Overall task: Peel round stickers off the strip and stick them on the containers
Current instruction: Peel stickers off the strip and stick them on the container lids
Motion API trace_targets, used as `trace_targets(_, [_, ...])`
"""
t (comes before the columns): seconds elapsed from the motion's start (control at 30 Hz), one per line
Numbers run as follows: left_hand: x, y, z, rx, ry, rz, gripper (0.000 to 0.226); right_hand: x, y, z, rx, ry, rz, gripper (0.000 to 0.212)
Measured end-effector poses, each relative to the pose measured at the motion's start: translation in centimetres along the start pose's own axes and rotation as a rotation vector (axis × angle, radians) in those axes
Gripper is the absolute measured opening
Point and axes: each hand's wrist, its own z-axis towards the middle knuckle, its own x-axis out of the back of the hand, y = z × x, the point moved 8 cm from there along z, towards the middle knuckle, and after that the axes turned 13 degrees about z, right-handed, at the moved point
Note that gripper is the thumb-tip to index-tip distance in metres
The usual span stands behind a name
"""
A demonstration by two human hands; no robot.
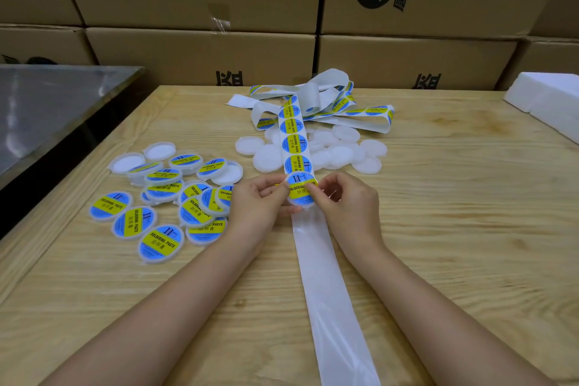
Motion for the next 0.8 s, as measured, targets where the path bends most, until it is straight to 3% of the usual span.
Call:
trace_targets(0.13, [0.0, -0.2, 0.0, 0.044, -0.010, -0.047, 0.014, 0.2, -0.9, -0.3, 0.107, 0.048, -0.069, 0.031])
trace_targets(0.23, [0.1, -0.4, 0.0, 0.072, -0.027, -0.065, 0.012, -0.1, 0.6, 0.0, -0.073, 0.010, 0.009, 0.084])
trace_targets(0.27, [0.0, -0.4, 0.0, 0.077, -0.044, -0.074, 0.010, -0.2, 0.9, 0.0, -0.092, -0.013, 0.047, 0.079])
trace_targets(0.37, [-0.4, -0.3, -0.1, 0.084, -0.097, -0.110, 0.010, -0.9, 0.9, 0.1, -0.083, -0.065, 0.149, 0.017])
trace_targets(0.4, [-0.5, -0.3, -0.1, 0.087, -0.108, -0.115, 0.010, -0.9, 1.1, 0.1, -0.102, -0.060, 0.183, 0.007])
trace_targets(0.63, [-1.9, -0.5, -0.8, 0.072, -0.219, -0.107, 0.016, 0.3, 1.4, 0.1, -0.109, 0.108, 0.172, 0.026])
trace_targets(0.8, [-2.6, -0.3, -1.3, 0.056, -0.290, -0.121, 0.027, 0.1, 1.1, -0.2, -0.122, 0.082, 0.079, 0.032])
